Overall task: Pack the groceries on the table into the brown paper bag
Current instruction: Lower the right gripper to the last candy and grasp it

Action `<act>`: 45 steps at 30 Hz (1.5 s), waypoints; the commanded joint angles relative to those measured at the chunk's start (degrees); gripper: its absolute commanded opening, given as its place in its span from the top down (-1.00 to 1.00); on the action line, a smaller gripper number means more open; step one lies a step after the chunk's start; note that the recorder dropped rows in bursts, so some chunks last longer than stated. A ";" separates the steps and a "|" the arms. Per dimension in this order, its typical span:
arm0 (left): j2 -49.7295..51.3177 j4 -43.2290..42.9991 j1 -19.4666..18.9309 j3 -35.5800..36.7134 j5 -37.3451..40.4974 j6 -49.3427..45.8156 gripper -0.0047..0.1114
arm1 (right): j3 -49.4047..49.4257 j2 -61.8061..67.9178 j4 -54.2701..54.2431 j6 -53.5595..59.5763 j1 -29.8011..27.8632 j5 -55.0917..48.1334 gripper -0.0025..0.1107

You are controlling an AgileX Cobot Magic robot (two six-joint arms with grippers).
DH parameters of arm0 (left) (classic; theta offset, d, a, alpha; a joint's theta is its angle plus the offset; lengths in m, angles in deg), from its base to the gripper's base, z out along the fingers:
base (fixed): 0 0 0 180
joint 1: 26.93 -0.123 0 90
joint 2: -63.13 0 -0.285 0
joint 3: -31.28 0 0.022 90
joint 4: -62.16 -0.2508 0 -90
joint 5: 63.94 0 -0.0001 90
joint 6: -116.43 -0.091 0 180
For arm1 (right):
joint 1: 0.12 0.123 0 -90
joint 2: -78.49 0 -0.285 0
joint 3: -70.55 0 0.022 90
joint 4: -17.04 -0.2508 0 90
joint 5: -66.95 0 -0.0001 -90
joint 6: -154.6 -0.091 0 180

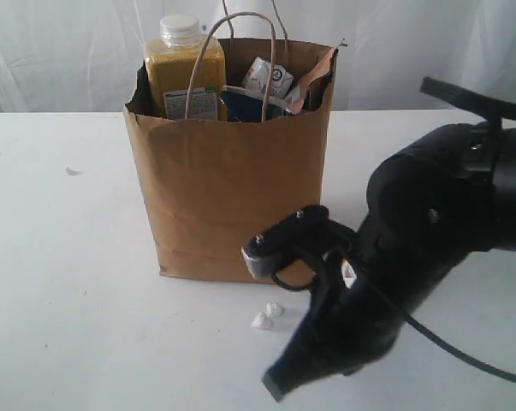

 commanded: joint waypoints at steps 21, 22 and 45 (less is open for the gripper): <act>-0.23 0.50 0.24 0.15 -0.28 0.41 0.92 | -4.02 20.61 1.41 3.62 -2.77 33.36 0.36; -0.23 0.50 0.24 0.15 -0.28 0.41 0.92 | -4.02 20.70 1.41 3.47 -2.89 33.36 0.36; -0.23 0.50 0.24 0.15 -0.28 0.41 0.92 | -3.79 15.53 -3.83 4.74 5.98 19.35 0.96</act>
